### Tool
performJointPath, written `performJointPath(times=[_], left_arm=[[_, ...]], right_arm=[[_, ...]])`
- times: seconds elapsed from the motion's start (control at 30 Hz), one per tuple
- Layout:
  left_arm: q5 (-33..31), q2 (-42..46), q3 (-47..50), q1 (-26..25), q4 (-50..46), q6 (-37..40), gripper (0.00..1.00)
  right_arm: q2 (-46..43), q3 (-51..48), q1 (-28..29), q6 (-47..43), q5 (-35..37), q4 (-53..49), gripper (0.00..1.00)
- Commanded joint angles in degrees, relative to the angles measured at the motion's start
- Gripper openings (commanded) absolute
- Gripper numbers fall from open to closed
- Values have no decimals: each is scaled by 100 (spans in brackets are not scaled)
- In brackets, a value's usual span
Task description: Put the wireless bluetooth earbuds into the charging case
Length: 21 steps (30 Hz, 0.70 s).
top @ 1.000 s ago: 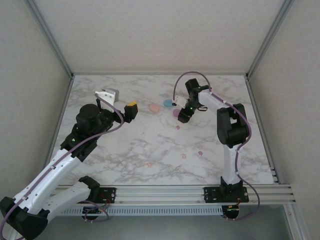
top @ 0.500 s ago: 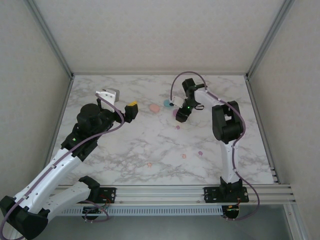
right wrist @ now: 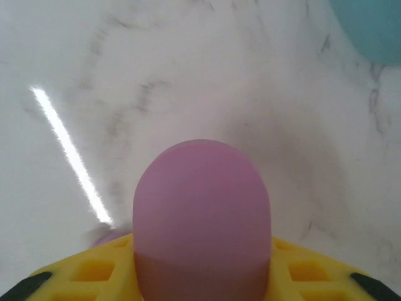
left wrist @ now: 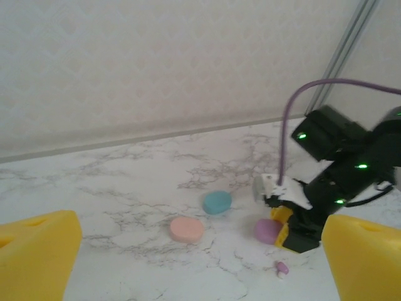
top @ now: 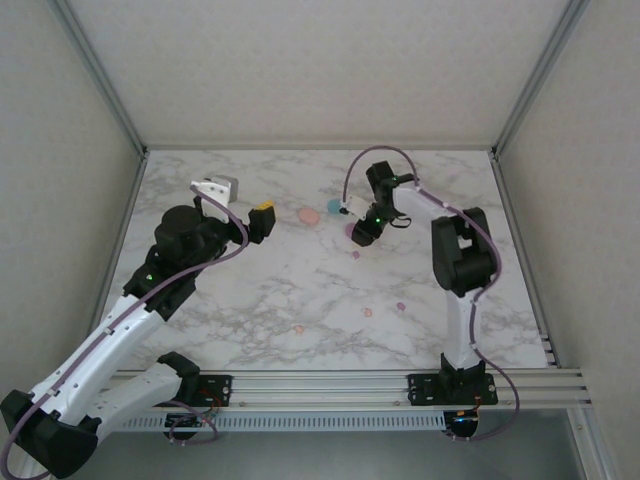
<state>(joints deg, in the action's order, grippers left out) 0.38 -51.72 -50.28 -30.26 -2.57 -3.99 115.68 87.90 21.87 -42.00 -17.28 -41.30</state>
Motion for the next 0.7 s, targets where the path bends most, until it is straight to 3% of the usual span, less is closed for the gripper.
performJointPath(times=[0.0,0.1,0.3,0.43,0.67], left_arm=[[242,-148,-276,129,75,-594,95],[626,-453,-597,178,-66,-1098,91],[1942,-1115,-1250,162,13,-2061,92],[2698,-1516,-1640,29,99,-2518,92],[3040,-1927,-1972,-300,-192,-2326,88]], right_arm=[[-1416,-472,162,663,-705,857,37],[-2387,-1016,373,1033,-894,1425,37],[-3831,-1778,912,1483,-610,2318,36],[-4288,-1925,1205,1584,-418,2458,37],[-4549,-2054,1412,1746,-310,2765,37]])
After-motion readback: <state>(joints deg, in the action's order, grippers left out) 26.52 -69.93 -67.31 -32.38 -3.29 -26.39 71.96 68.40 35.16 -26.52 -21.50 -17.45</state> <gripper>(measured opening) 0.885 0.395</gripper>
